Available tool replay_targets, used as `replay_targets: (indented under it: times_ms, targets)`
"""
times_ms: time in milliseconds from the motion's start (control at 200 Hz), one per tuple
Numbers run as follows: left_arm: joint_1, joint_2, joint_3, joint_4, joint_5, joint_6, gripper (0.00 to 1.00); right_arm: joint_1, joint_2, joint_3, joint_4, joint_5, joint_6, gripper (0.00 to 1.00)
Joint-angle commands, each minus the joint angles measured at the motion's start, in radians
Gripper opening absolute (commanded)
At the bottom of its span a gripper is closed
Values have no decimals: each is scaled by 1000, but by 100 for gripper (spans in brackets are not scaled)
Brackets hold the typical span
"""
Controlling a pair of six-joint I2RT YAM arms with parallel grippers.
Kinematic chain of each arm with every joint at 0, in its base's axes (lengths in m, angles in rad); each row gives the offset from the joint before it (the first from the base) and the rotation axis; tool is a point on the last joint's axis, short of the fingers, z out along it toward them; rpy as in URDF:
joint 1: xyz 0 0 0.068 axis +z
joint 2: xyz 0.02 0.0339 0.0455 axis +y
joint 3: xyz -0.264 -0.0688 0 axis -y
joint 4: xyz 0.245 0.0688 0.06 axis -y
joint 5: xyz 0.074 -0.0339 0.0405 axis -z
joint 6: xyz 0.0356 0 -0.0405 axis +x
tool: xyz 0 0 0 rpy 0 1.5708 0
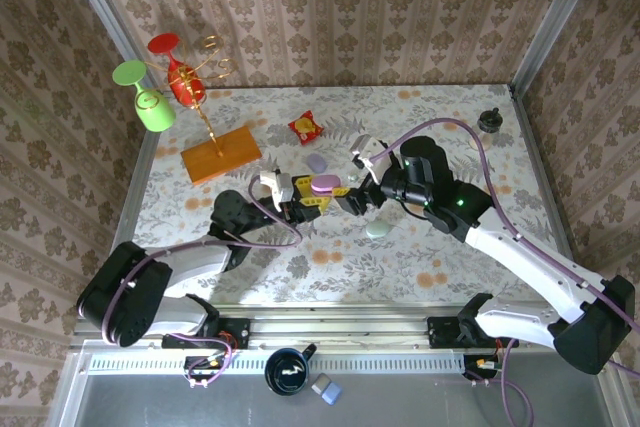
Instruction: Insert wireless bluetooth earbuds into charging case
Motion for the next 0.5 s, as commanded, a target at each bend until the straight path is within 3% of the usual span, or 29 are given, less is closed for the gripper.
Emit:
replay_targets:
  times_ms: [0,255,495]
  targets:
    - [-4,0,1,26,35,26,32,-19,19,37,46,56,41,95]
    - [-1,7,2,27,34,41,32,-59,65,64,70,70,149,91]
    - [8,18,-12,26,-26,86,33,-95,37,34,113,-55,154,92]
